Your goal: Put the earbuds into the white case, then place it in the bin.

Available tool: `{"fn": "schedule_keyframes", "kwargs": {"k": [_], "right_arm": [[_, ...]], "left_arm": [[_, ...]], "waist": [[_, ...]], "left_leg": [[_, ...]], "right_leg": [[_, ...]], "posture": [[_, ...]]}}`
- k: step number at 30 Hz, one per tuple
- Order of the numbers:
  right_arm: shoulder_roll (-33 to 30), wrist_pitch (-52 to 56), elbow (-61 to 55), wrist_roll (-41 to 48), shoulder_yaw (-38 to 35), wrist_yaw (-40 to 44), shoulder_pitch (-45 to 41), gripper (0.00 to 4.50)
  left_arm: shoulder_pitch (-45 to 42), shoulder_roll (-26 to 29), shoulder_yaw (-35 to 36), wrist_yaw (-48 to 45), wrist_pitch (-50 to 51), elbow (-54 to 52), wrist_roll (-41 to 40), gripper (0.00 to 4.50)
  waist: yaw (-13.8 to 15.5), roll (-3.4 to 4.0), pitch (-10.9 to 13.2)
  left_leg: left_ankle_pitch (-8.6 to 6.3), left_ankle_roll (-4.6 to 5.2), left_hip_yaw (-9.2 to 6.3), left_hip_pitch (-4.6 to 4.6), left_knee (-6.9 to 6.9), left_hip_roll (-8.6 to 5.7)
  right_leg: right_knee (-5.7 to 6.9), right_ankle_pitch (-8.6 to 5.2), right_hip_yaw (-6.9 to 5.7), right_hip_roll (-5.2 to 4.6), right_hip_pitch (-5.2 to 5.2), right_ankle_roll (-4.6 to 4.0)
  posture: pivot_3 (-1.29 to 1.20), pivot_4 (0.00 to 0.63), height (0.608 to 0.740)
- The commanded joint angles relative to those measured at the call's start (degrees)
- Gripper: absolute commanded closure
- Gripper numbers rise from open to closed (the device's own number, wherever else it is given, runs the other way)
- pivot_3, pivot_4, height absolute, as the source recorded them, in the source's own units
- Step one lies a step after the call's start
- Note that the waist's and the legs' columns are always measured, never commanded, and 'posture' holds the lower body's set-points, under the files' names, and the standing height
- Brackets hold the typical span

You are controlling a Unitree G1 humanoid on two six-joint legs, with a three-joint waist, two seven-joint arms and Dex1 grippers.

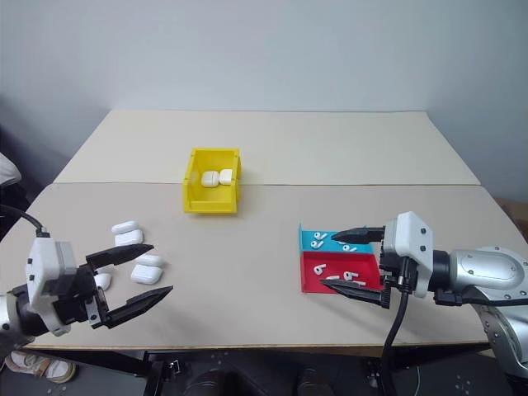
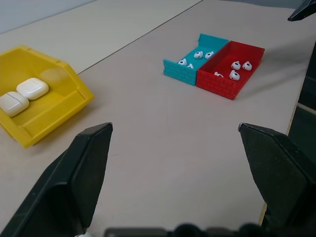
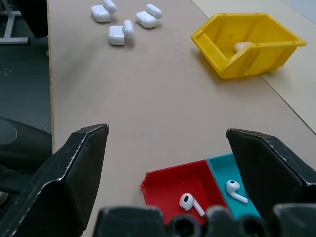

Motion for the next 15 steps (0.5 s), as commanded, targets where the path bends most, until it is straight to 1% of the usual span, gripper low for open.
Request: {"fn": "schedule_keyframes", "kwargs": {"k": [1,7,15], "right_arm": [[0.3,-1.11,-0.1,0.4,-0.61,-0.2,-1.41,0.0],[0.71,-1.15,0.65,-0.04,-0.08,-0.39,-2.56,0.0],[2.04,-1.5,0.79,-0.87,1.05,-1.42,-3.22,0.0]], "left_arm": [[0.13,-0.84,1.48,1.96,-0.19,-2.16,-1.85,0.05],[-0.08,-0.49,1.48,4.4,0.49,-2.0,-1.44,0.05],[-3.57,-0.32,2.55,11.6,3.09,0.17,-1.21,0.05]], "waist": [[0.0,0.0,0.0],[0.01,0.0,0.0],[0.01,0.0,0.0]], "left_leg": [[0.0,0.0,0.0,0.0,0.0,0.0],[0.0,0.0,-0.01,0.0,0.0,0.0],[0.0,0.0,-0.03,0.01,0.0,0.0]], "right_leg": [[0.0,0.0,0.01,0.0,0.0,0.0],[0.01,0.0,0.01,0.0,0.0,0.0],[0.01,0.0,0.01,0.0,0.01,0.0]], "posture": [[0.0,0.15,0.74],[0.0,0.15,0.74],[0.0,0.15,0.74]]}}
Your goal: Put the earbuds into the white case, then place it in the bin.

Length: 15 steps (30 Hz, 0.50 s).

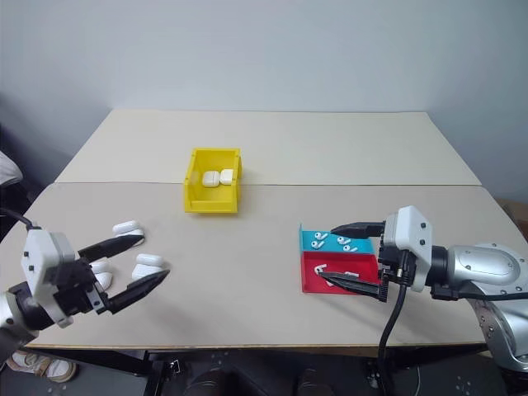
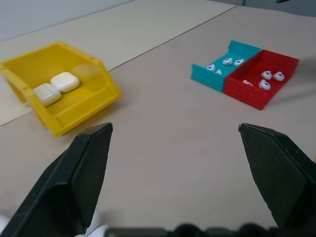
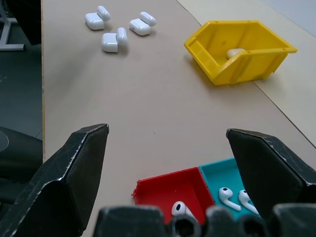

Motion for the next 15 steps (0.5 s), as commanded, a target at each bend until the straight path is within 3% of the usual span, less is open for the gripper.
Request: {"fn": "schedule_keyframes", "kwargs": {"k": [1,10,15], "right_arm": [[0.51,-1.46,-0.35,-0.25,-0.02,-0.52,-1.28,0.0],[1.58,-1.78,-0.02,-1.19,1.34,-1.27,-2.28,0.0],[2.79,-1.82,-0.03,-1.38,2.65,-1.7,-2.26,0.0]], "left_arm": [[-0.98,0.73,2.29,2.47,1.0,-0.31,-0.28,0.05],[2.35,6.01,11.95,6.03,12.62,-1.28,-4.74,0.05],[7.02,8.16,17.06,14.36,23.44,-7.89,-0.89,0.05]], "waist": [[-0.04,0.0,0.0],[-0.09,0.0,0.0],[-0.09,-0.01,0.01]], "left_leg": [[0.0,0.0,0.0,-0.01,0.0,0.0],[0.0,0.0,-0.01,0.0,0.0,0.02],[0.0,0.0,-0.09,0.0,0.0,0.02]], "right_leg": [[-0.01,0.0,0.0,0.0,-0.01,0.0],[0.01,0.0,0.02,0.01,-0.04,0.0],[0.01,0.0,0.04,0.0,-0.03,0.0]], "posture": [[0.0,0.15,0.74],[0.0,0.15,0.74],[0.0,0.15,0.74]]}}
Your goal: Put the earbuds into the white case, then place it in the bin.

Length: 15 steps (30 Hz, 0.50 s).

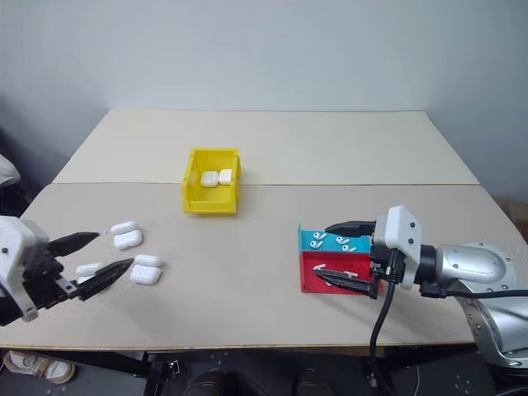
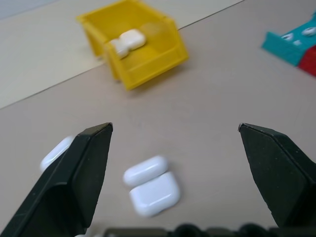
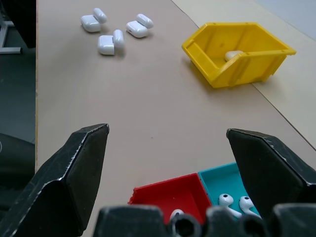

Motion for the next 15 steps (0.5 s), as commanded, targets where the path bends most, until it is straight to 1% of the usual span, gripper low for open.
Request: {"fn": "schedule_keyframes", "kwargs": {"k": [1,3,6,7,8,9,11,13,15], "right_arm": [[0.79,-1.39,-0.38,0.21,0.18,-0.12,-0.78,0.0],[1.22,-1.38,-0.1,0.13,0.94,-0.11,-1.43,0.0],[1.75,-1.28,0.69,0.04,2.04,0.05,-2.82,0.0],[1.85,-1.38,1.02,0.04,2.34,0.14,-3.19,0.0],[1.97,-1.36,1.19,0.05,2.58,0.18,-3.46,0.0],[2.07,-1.33,1.28,0.03,2.7,0.22,-3.6,0.0],[2.29,-1.21,1.35,0.11,3.03,0.34,-3.8,0.0],[2.58,-1.01,1.23,0.13,3.56,0.14,-4.07,0.0],[2.79,-0.88,1.2,0.18,4.06,-0.05,-4.48,0.0]], "left_arm": [[1.06,2.34,3.26,5.18,7.3,-4.84,1.55,0.05],[-0.15,4.34,4.06,7.44,14.62,-4.47,-1.58,0.05],[-6.6,6.4,4.36,12.42,30.02,-2.5,-5.14,0.05],[-8.75,7.89,4.46,13.78,35.32,-0.29,-6.92,0.05],[-10.06,8.87,4.88,16.02,38.35,2.67,-9.65,0.05],[-10.74,9.69,5.15,18.19,39.77,5.03,-12.39,0.05],[-12.21,10.47,4.64,26.76,40.2,10.76,-17.74,0.05],[-11.58,15.08,2.3,31.77,40.2,16.04,-23.17,0.05],[-13.12,16.49,0.11,39.05,40.2,21.27,-29.49,0.05]], "waist": [[0.03,0.0,0.0],[0.15,0.0,0.0],[0.16,0.0,0.0],[0.1,-0.01,0.0],[0.09,-0.02,0.0],[0.03,-0.01,0.0],[-0.13,-0.02,0.0],[-0.15,-0.14,0.06],[-0.06,-0.16,0.04]], "left_leg": [[0.0,0.0,0.0,0.02,0.0,0.0],[0.0,0.0,0.0,0.06,0.0,0.0],[0.0,0.0,-0.04,0.09,0.0,0.0],[0.0,0.0,-0.05,0.08,0.0,0.0],[0.0,0.0,-0.07,0.08,0.0,0.0],[0.0,0.0,-0.11,0.07,-0.01,0.0],[0.0,0.0,-0.1,0.08,-0.07,0.0],[0.0,0.0,-0.12,0.07,-0.08,0.01],[0.0,-0.01,-0.14,0.1,-0.08,0.02]], "right_leg": [[0.0,0.0,0.01,0.0,0.0,0.0],[0.02,0.0,0.0,0.0,0.03,-0.01],[0.04,0.0,0.01,-0.01,0.04,-0.01],[0.04,0.0,0.02,0.0,0.03,-0.01],[0.04,0.0,0.03,0.0,0.01,-0.01],[0.05,0.0,0.03,0.01,0.0,-0.01],[0.04,0.0,0.09,0.01,-0.04,-0.01],[0.06,-0.01,0.11,0.0,-0.08,-0.03],[0.09,-0.01,0.08,-0.02,-0.05,-0.07]], "posture": [[0.0,0.15,0.74],[0.0,0.15,0.74],[0.0,0.15,0.74],[0.0,0.15,0.74],[0.0,0.15,0.74],[0.0,0.15,0.74],[0.0,0.15,0.74],[0.0,0.15,0.74],[0.0,0.15,0.74]]}}
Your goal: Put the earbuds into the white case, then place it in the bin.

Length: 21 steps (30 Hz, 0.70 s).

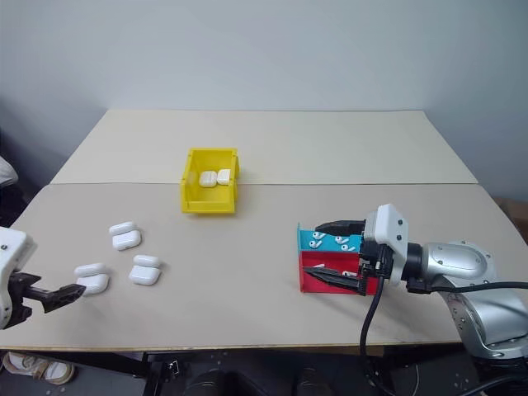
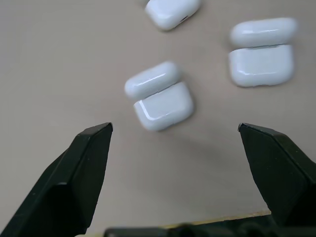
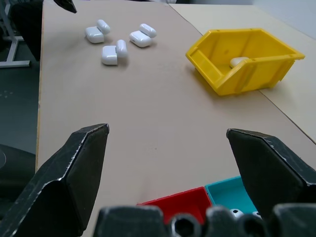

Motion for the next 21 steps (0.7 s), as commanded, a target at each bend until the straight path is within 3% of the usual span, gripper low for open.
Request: {"fn": "schedule_keyframes", "kwargs": {"k": [1,4,6,15,21], "right_arm": [[0.53,-0.67,-0.93,0.34,0.23,-0.15,-1.58,0.0],[0.64,-0.42,-0.62,0.45,0.35,-0.31,-2.21,0.0],[0.69,-0.46,-0.55,0.38,0.26,-0.38,-2.17,0.0],[0.99,-0.41,-0.92,0.52,-0.02,-1.22,-2.17,0.0],[1.5,-0.64,-1.94,0.61,-0.14,-2.22,-1.21,0.0]], "left_arm": [[-2.37,3.2,-2.74,12.19,0.19,8.5,-11.53,0.05],[3.17,10.56,-7.81,29.05,-11.83,15.85,-33.96,0.05],[5.61,13.87,-10.75,33.91,-17.56,17.27,-41.0,0.05],[0.04,14.83,-22.46,38.12,-26.56,17.05,-41.96,0.05],[-8.73,11.67,-30.4,41.71,-27.32,20.51,-41.96,0.05]], "waist": [[0.09,0.01,0.0],[0.13,-0.01,0.0],[0.13,-0.02,0.01],[0.27,0.0,0.0],[0.32,0.0,0.0]], "left_leg": [[0.0,0.0,0.03,0.06,0.0,-0.04],[-0.01,0.0,0.0,0.05,-0.02,-0.03],[-0.01,-0.01,-0.03,0.01,-0.04,-0.02],[-0.01,-0.02,0.23,0.02,-0.05,-0.12],[0.0,-0.02,0.34,0.0,-0.05,-0.13]], "right_leg": [[0.0,0.0,0.02,-0.07,0.03,0.0],[0.02,0.0,0.04,-0.12,0.0,-0.01],[0.02,0.01,0.06,-0.2,-0.04,-0.04],[0.02,0.0,0.0,-0.16,-0.01,-0.07],[0.02,-0.01,-0.01,-0.14,0.0,-0.06]], "posture": [[0.0,0.15,0.74],[0.0,0.15,0.74],[0.0,0.15,0.74],[0.0,0.15,0.74],[0.0,0.15,0.74]]}}
